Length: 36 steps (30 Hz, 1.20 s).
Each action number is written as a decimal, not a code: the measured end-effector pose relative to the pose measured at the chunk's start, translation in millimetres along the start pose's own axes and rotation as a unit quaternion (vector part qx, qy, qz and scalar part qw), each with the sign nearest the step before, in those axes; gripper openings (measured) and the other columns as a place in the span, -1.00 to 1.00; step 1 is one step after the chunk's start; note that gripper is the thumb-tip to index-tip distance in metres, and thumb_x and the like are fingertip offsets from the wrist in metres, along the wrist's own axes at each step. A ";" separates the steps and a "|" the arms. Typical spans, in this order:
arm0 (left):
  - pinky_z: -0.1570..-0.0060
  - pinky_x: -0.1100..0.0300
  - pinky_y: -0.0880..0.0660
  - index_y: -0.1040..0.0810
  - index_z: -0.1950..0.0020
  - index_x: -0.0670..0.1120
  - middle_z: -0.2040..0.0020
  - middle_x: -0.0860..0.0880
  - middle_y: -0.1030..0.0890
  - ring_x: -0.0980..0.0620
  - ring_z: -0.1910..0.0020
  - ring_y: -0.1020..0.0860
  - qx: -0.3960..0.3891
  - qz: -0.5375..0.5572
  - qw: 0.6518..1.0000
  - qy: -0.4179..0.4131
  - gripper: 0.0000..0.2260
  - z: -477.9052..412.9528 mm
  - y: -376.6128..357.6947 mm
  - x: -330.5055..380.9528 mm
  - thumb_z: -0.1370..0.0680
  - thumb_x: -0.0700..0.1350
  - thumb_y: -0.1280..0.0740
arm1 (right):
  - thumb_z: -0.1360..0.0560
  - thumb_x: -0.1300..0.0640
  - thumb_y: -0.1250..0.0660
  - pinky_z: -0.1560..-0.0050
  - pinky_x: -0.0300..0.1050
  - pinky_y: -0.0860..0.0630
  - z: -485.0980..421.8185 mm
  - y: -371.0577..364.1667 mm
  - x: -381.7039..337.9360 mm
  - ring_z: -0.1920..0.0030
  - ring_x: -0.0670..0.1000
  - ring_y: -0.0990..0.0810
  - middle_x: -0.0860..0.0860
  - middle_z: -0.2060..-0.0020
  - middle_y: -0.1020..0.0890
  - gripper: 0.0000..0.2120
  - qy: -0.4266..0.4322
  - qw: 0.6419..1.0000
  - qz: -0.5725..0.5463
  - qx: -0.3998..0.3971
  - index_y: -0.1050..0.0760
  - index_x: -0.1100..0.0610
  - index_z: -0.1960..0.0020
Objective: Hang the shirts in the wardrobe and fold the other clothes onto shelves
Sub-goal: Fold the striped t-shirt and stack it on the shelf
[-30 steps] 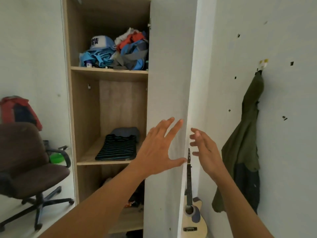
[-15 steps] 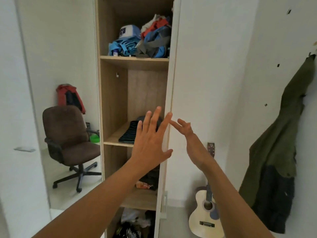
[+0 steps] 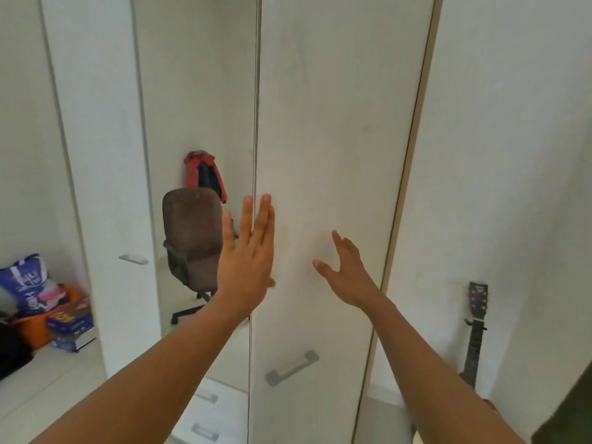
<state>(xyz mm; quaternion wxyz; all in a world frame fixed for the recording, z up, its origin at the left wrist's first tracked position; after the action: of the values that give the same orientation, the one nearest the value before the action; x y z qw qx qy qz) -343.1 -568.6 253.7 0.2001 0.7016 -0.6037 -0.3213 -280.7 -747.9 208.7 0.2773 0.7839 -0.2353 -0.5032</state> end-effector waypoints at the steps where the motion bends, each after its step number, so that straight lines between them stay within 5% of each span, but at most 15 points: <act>1: -0.47 -0.31 0.31 0.33 -0.57 -0.24 -0.55 -0.24 0.42 -0.30 -0.52 0.41 -0.015 -0.011 1.000 -0.023 0.29 -0.1 -17.5 3.3 -0.30 0.33 -0.50 | -0.56 -0.26 -0.25 -0.55 0.13 -0.04 -9.2 -6.4 6.3 -0.60 0.03 0.09 -0.02 -0.61 0.13 -0.18 -0.003 1.000 0.005 0.008 0.18 -0.14 -0.61; 6: -0.48 -0.25 0.36 0.33 -0.59 -0.17 -0.55 -0.25 0.42 -0.30 -0.51 0.43 -0.094 0.023 0.993 -0.069 0.28 -1.9 -123.8 14.1 -0.30 0.34 -0.50 | -0.46 -0.29 -0.37 -0.49 0.34 -0.15 -58.9 -33.1 42.5 -0.60 0.04 0.14 -0.14 -0.59 0.21 -0.04 -0.006 0.995 0.073 0.065 0.23 -0.21 -0.59; 13: -0.48 -0.27 0.33 0.26 -0.62 -0.10 -0.57 -0.21 0.38 -0.30 -0.54 0.36 -0.067 0.076 0.992 -0.078 0.25 -48.2 -210.0 -6.6 -0.28 0.31 -0.52 | -0.28 -0.25 -0.56 -0.43 0.47 -0.07 -103.7 -89.4 96.9 -0.55 0.08 0.43 -0.17 -0.50 0.49 0.31 -0.042 0.970 0.226 0.073 0.46 -0.18 -0.54; 20: -0.49 -0.36 0.12 0.08 -0.64 -0.05 -0.61 -0.25 0.18 -0.36 -0.56 0.22 -0.096 0.129 0.983 -0.095 0.31 -67.4 -307.3 2.5 -0.12 0.34 -0.59 | -0.19 -0.42 -0.49 -0.34 0.62 -0.03 -139.6 -124.3 136.7 -0.55 0.18 0.40 0.02 -0.56 0.40 0.35 -0.104 0.936 0.328 0.071 0.39 -0.09 -0.58; 27: -0.50 -0.34 0.14 0.25 -0.62 -0.03 -0.60 -0.25 0.25 -0.37 -0.55 0.26 -0.119 0.162 0.975 -0.095 0.41 -98.0 -369.5 18.8 -0.09 0.34 -0.61 | -0.10 -0.37 -0.58 -0.30 0.66 0.00 -175.7 -139.2 160.4 -0.53 0.27 0.41 0.09 -0.55 0.41 0.43 -0.134 0.925 0.347 0.081 0.34 -0.05 -0.59; 36: -0.49 -0.31 0.24 0.32 -0.60 0.07 -0.57 -0.15 0.39 -0.31 -0.53 0.34 -0.034 0.220 0.969 -0.111 0.45 -127.4 -409.6 27.8 -0.03 0.29 -0.64 | -0.04 -0.20 -0.67 -0.22 0.71 0.09 -206.0 -147.5 190.0 -0.52 0.28 0.42 0.08 -0.55 0.41 0.50 -0.134 0.905 0.364 0.176 0.36 -0.10 -0.58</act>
<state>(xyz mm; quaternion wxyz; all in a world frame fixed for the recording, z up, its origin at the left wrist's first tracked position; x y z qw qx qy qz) 41.3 -531.2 64.9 0.2218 0.5046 -0.7500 -0.3657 -5.3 -721.8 54.6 0.2644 0.6050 -0.6243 -0.4175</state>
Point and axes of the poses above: each hand's wrist, its own z-axis away from the middle knuckle, its own y-axis out of the back of the hand, x = y × z, the point moved 9 cm from there along -z, towards the middle knuckle
